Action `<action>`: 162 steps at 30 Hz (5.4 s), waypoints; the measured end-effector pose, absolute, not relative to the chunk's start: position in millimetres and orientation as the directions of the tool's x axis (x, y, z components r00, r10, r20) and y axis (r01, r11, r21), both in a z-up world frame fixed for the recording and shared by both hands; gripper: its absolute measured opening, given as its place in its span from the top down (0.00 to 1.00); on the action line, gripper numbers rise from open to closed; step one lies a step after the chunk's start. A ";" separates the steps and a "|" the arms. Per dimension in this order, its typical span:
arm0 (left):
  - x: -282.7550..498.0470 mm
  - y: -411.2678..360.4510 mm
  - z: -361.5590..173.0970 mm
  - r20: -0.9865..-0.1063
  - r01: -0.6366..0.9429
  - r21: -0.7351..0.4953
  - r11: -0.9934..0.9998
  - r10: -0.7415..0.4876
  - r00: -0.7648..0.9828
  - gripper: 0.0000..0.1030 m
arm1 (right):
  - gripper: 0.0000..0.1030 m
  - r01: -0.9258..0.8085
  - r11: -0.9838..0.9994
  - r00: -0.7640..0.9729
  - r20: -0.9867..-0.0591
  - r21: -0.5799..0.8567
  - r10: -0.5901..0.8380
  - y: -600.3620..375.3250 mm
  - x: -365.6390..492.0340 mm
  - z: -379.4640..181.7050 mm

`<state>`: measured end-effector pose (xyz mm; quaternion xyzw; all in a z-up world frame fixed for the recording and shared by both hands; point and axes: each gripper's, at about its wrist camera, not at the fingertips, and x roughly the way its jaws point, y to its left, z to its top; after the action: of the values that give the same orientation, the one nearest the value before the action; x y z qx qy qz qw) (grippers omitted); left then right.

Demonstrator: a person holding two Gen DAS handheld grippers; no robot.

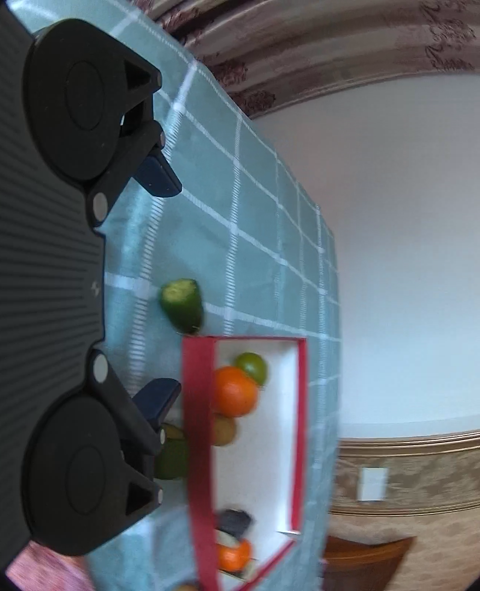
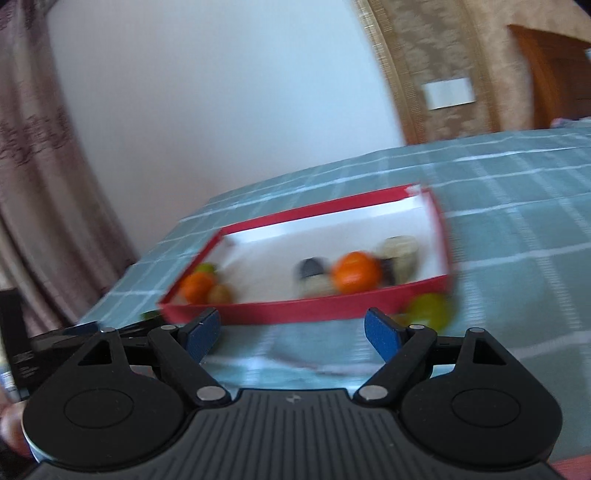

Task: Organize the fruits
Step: 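Withdraw the left tool from the box, then grasp the brown kiwi in front of the box with the right tool, then carry the kiwi into the red box and open the right tool, then move the right tool toward the green tomato-like fruit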

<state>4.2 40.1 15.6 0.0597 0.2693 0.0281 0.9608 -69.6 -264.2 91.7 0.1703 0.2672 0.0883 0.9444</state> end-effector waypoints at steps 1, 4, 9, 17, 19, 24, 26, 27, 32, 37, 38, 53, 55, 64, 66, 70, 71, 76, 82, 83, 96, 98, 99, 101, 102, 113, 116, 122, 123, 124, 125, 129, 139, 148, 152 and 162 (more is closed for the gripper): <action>1.3 39.8 13.2 -0.515 -0.029 0.145 0.989 0.100 0.851 0.00 | 0.17 -0.053 0.933 0.846 -0.480 0.357 0.232 -272.0 -70.5 91.4; -11.1 42.9 11.3 -0.534 -0.028 0.154 0.988 0.107 0.839 0.00 | 0.16 -0.037 0.943 0.845 -0.494 0.332 0.207 -284.4 -69.9 88.0; -31.3 51.6 15.4 -0.492 -0.037 0.113 0.993 0.088 0.866 0.00 | 0.16 -0.123 0.970 0.848 -0.486 0.210 0.213 -274.1 -73.4 83.4; -29.9 55.5 46.9 -0.358 -0.160 0.015 0.987 0.154 0.921 0.00 | 0.27 -0.244 0.957 0.828 -0.480 0.155 0.289 -255.7 -62.3 82.3; -24.0 51.4 46.4 -0.370 -0.126 0.004 0.992 0.119 0.921 0.00 | 0.39 -0.258 0.953 0.805 -0.509 0.160 0.304 -253.4 -53.9 79.2; -13.9 43.1 28.9 -0.431 -0.081 -0.005 0.997 0.071 0.900 0.00 | 0.40 -0.255 0.956 0.787 -0.544 0.143 0.291 -248.2 -44.3 72.9; -13.4 40.9 20.4 -0.452 -0.069 -0.013 0.998 0.056 0.890 0.00 | 0.40 -0.227 0.967 0.791 -0.557 0.116 0.253 -247.5 -42.5 70.2; -12.1 39.9 16.4 -0.462 -0.066 -0.013 0.998 0.053 0.885 0.00 | 0.41 -0.210 0.973 0.793 -0.565 0.098 0.228 -248.1 -41.8 68.7; -9.7 40.3 11.3 -0.484 -0.049 -0.037 0.998 0.024 0.875 0.00 | 0.42 -0.218 0.975 0.792 -0.574 0.052 0.207 -244.7 -37.2 64.7; -4.3 41.0 5.0 -0.544 -0.025 -0.052 0.998 -0.007 0.839 0.00 | 0.41 -0.208 0.978 0.796 -0.584 -0.013 0.161 -234.2 -30.1 62.0; -4.7 41.2 4.7 -0.545 -0.027 -0.054 0.998 -0.006 0.838 0.00 | 0.41 -0.205 0.979 0.797 -0.583 -0.020 0.155 -233.2 -29.2 61.3; 0.1 33.1 0.1 -0.589 -0.011 0.005 1.000 0.011 0.808 0.00 | 0.32 -0.265 0.954 0.787 -0.540 0.141 0.299 -243.2 -46.4 72.8; 0.8 33.6 0.2 -0.590 -0.013 0.004 1.000 0.013 0.808 0.00 | 0.32 -0.232 0.966 0.808 -0.529 0.117 0.258 -245.4 -48.2 73.8; 2.0 34.6 0.0 -0.595 -0.023 -0.005 1.000 0.015 0.804 0.00 | 0.33 -0.224 0.971 0.791 -0.567 0.078 0.228 -242.8 -44.9 63.4; 2.0 34.6 0.2 -0.594 -0.025 -0.006 1.000 0.017 0.804 0.00 | 0.39 -0.231 0.970 0.783 -0.576 0.077 0.233 -241.0 -44.1 61.0; 2.2 34.8 0.0 -0.594 -0.026 -0.005 1.000 0.018 0.804 0.00 | 0.46 -0.223 0.970 0.772 -0.590 0.095 0.235 -242.7 -40.6 56.7; 1.9 35.0 0.0 -0.594 -0.026 -0.005 1.000 0.018 0.804 0.00 | 0.46 -0.223 0.970 0.769 -0.594 0.099 0.237 -242.7 -40.0 56.0; 1.9 34.9 0.0 -0.593 -0.026 -0.005 1.000 0.018 0.805 0.00 | 0.62 -0.212 0.972 0.758 -0.610 0.104 0.231 -242.3 -37.1 53.6; 1.2 34.9 0.0 -0.593 -0.026 -0.006 1.000 0.018 0.805 0.00 | 0.76 -0.205 0.975 0.764 -0.608 0.089 0.216 -241.4 -37.5 53.2; 1.1 34.9 0.0 -0.593 -0.027 -0.006 1.000 0.018 0.805 0.00 | 0.76 -0.205 0.975 0.766 -0.605 0.090 0.217 -241.6 -38.0 53.5; 0.6 33.2 0.1 -0.593 -0.029 0.006 1.000 0.027 0.804 0.00 | 0.76 -0.203 0.974 0.841 -0.492 0.101 0.226 -252.3 -36.2 94.1; 0.6 33.2 0.2 -0.594 -0.030 0.006 1.000 0.028 0.804 0.00 | 0.76 -0.193 0.977 0.852 -0.478 0.095 0.215 -256.3 -26.8 102.1; 0.6 33.2 0.1 -0.594 -0.029 0.006 1.000 0.027 0.804 0.00 | 0.76 -0.190 0.977 0.853 -0.476 0.095 0.212 -258.4 -20.6 105.2; 0.5 32.9 0.1 -0.594 -0.028 0.008 1.000 0.027 0.804 0.00 | 0.76 -0.176 0.979 0.858 -0.472 0.098 0.202 -263.8 -5.6 109.9; 0.5 32.7 0.0 -0.594 -0.027 0.009 1.000 0.027 0.804 0.00 | 0.76 -0.170 0.980 0.858 -0.474 0.098 0.197 -265.4 0.9 110.5; 2.6 33.9 -0.5 -0.604 -0.018 -0.008 1.000 0.009 0.797 0.00 | 0.75 -0.068 0.989 0.842 -0.524 0.131 0.127 -282.0 53.2 89.6; 2.8 34.1 -0.4 -0.604 -0.018 -0.010 1.000 0.009 0.797 0.00 | 0.75 -0.057 0.986 0.838 -0.529 0.155 0.132 -287.2 51.2 87.4; 3.0 34.7 -0.8 -0.603 -0.024 -0.007 1.000 0.014 0.798 0.00 | 0.75 -0.072 0.985 0.862 -0.487 0.154 0.139 -291.9 15.5 95.1; 3.1 34.5 -0.8 -0.603 -0.024 -0.006 1.000 0.016 0.798 0.00 | 0.75 -0.080 0.985 0.865 -0.480 0.154 0.145 -292.4 6.4 95.5; 2.9 34.2 -0.9 -0.603 -0.025 -0.004 1.000 0.017 0.798 0.00 | 0.75 -0.084 0.984 0.867 -0.475 0.156 0.149 -292.7 -0.6 95.9; 2.8 34.2 -1.0 -0.603 -0.026 -0.004 1.000 0.019 0.798 0.00 | 0.75 -0.087 0.984 0.869 -0.471 0.158 0.153 -293.1 -11.0 94.7; 2.3 34.0 -1.0 -0.602 -0.032 -0.005 0.999 0.022 0.798 0.00 | 0.73 -0.089 0.984 0.868 -0.471 0.157 0.154 -294.2 -40.8 86.4; 1.2 29.7 -1.0 -0.601 -0.044 0.017 0.999 0.045 0.798 0.00 | 0.36 -0.064 0.991 0.851 -0.512 0.116 0.115 -293.3 -58.1 65.6; 0.7 30.2 -1.0 -0.600 -0.049 0.019 0.999 0.051 0.798 0.00 | 0.36 -0.083 0.989 0.834 -0.535 0.124 0.137 -290.3 -47.0 60.5; -2.9 33.5 0.3 -0.585 -0.047 0.000 0.999 0.038 0.810 0.00 | 0.36 -0.074 0.984 0.833 -0.532 0.161 0.149 -296.3 -49.4 57.5; -25.0 27.6 8.9 -0.470 0.052 0.047 0.998 -0.024 0.882 0.00 | 0.31 -0.040 0.980 0.862 -0.489 0.194 0.132 -302.8 -60.7 58.4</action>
<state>-25.0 27.6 8.9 0.0290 0.2417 -0.0196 0.9697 -60.7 -302.8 58.4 0.0890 0.2584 0.0449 0.9609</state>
